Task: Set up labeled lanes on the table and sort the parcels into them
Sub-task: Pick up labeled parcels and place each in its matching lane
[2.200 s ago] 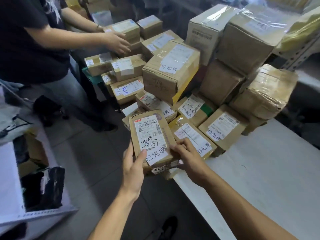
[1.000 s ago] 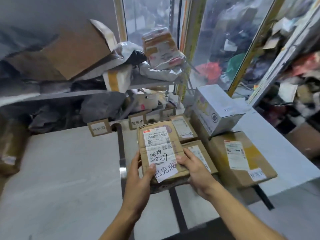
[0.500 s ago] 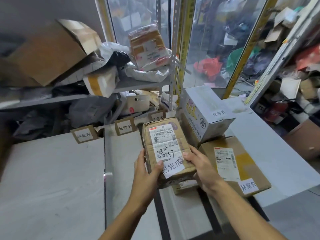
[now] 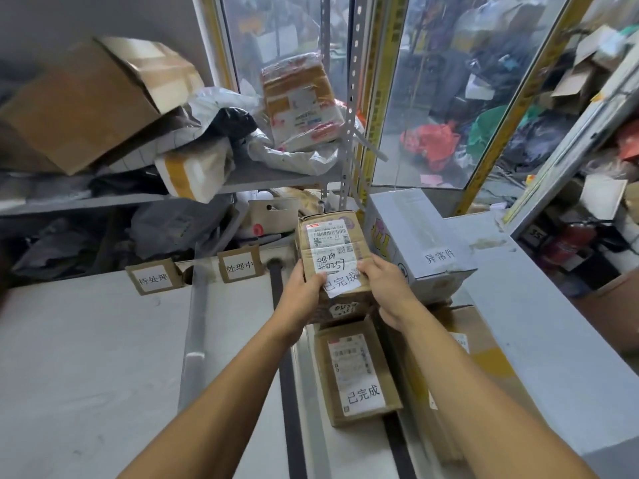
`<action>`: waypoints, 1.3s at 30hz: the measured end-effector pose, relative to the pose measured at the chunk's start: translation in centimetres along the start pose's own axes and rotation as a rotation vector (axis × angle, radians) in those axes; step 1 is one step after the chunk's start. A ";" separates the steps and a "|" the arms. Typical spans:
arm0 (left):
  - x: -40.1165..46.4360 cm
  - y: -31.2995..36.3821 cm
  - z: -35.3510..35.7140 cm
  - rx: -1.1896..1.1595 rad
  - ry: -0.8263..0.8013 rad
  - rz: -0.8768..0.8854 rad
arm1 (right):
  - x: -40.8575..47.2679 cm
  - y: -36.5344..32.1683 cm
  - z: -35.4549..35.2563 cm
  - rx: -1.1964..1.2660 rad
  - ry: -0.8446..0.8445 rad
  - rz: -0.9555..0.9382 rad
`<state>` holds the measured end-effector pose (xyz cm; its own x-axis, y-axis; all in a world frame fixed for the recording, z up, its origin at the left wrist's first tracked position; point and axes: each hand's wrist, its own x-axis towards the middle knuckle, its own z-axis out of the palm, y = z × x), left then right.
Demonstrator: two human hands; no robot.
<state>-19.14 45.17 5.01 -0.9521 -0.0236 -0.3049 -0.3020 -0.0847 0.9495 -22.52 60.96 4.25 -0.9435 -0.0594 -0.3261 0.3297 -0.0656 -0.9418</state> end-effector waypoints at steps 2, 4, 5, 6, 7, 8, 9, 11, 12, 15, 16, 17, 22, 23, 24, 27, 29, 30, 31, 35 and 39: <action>1.0 -0.1 0.4 -0.026 0.018 -0.040 | 1.3 0.5 0.0 -0.059 0.012 0.006; 1.4 -0.5 0.7 -0.031 0.033 -0.085 | 2.3 1.1 -0.2 -0.126 0.023 0.011; 1.4 -0.8 0.8 -0.019 0.037 -0.110 | 2.6 1.6 -0.4 -0.156 0.022 0.018; 1.3 -1.3 0.9 0.004 0.041 -0.133 | 2.7 2.0 -0.4 -0.184 0.017 0.030; 1.2 -1.9 1.0 0.035 0.048 -0.146 | 2.7 2.5 -0.5 -0.216 0.010 0.037; 1.0 -2.4 1.0 0.065 0.057 -0.145 | 2.6 3.0 -0.5 -0.248 0.004 0.033; 0.9 -2.7 1.0 0.087 0.068 -0.134 | 2.6 3.3 -0.5 -0.279 0.001 0.024; 0.8 -3.2 0.9 0.099 0.075 -0.106 | 2.6 3.6 -0.6 -0.304 0.005 0.007; 0.8 -3.2 0.8 0.097 0.070 -0.098 | 2.7 3.6 -0.6 -0.295 0.005 0.004; 1.3 -2.9 1.0 0.110 0.044 -0.085 | 3.0 3.4 -0.7 -0.299 0.012 -0.007; 1.6 -2.7 1.2 0.125 0.041 -0.083 | 3.1 3.3 -0.8 -0.305 0.027 -0.009; 1.8 -2.6 1.4 0.142 0.047 -0.081 | 3.1 3.2 -0.8 -0.313 0.041 -0.007; 2.1 -2.5 1.5 0.188 0.088 -0.069 | 2.8 2.6 -0.9 -0.434 0.050 -0.002; 2.0 -2.6 1.3 0.208 0.100 -0.059 | 2.8 2.5 -0.9 -0.468 0.057 -0.011; 2.0 -2.6 1.2 0.232 0.109 -0.044 | 2.7 2.4 -0.9 -0.505 0.066 -0.021; 1.9 -2.4 0.9 0.268 0.118 0.006 | 2.0 1.8 -0.5 -0.606 0.099 -0.042; 1.7 -2.1 0.6 0.276 0.123 0.019 | 1.5 1.6 -0.2 -0.667 0.136 -0.057; 1.5 -2.0 0.4 0.284 0.124 0.025 | 1.2 1.5 -0.1 -0.699 0.157 -0.077; 1.3 -1.8 0.1 0.301 0.127 0.030 | 0.8 1.5 0.1 -0.728 0.178 -0.109; 0.6 -1.2 -1.4 0.363 0.169 0.063 | -1.4 0.7 1.6 -0.764 0.227 -0.343; -1.2 -0.3 -4.5 0.400 0.206 0.156 | -3.6 -0.5 5.1 -0.731 0.147 -0.411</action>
<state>-17.68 40.69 4.75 -0.9703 -0.2064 -0.1260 -0.1894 0.3246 0.9267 -19.15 56.11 6.27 -0.9949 -0.0387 0.0933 -0.0975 0.6094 -0.7868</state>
